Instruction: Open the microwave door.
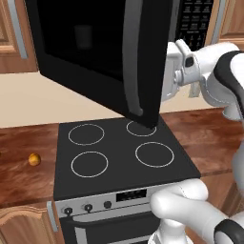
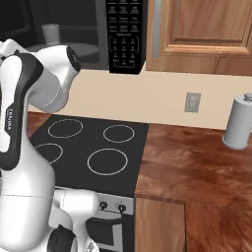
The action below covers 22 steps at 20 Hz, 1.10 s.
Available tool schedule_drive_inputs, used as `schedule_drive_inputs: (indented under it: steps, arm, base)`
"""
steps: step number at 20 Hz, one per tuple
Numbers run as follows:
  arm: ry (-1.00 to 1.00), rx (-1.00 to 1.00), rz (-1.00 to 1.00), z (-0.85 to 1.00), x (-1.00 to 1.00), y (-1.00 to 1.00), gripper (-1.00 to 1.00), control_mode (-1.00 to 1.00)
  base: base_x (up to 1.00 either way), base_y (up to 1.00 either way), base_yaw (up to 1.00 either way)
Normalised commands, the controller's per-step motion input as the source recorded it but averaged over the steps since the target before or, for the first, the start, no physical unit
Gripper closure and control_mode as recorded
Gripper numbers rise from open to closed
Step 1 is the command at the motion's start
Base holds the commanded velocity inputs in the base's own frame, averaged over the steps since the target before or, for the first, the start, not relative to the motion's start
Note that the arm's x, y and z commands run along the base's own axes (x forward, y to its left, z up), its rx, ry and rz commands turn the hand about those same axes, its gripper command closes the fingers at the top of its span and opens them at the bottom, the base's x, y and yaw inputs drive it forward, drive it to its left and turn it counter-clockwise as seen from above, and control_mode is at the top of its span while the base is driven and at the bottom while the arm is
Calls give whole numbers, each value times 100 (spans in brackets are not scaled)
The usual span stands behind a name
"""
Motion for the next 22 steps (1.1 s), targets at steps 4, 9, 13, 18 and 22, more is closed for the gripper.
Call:
schedule_drive_inputs:
  steps: [4, 9, 13, 18, 22]
  arm:
    - [-23, 0, 16, 1, -17, 100, -100, -100]
    - [-16, 0, 9, 0, 0, 100, -100, -100]
    - [-12, -2, 7, 0, 0, 100, -100, -100]
    - [-13, -2, 2, 0, 9, 99, -100, -100]
    - [-4, -5, -1, -1, 43, 99, -100, -100]
  base:
    - [0, 0, 0]
    - [0, 0, 0]
    - [0, 0, 0]
    - [0, 0, 0]
    - [0, 0, 0]
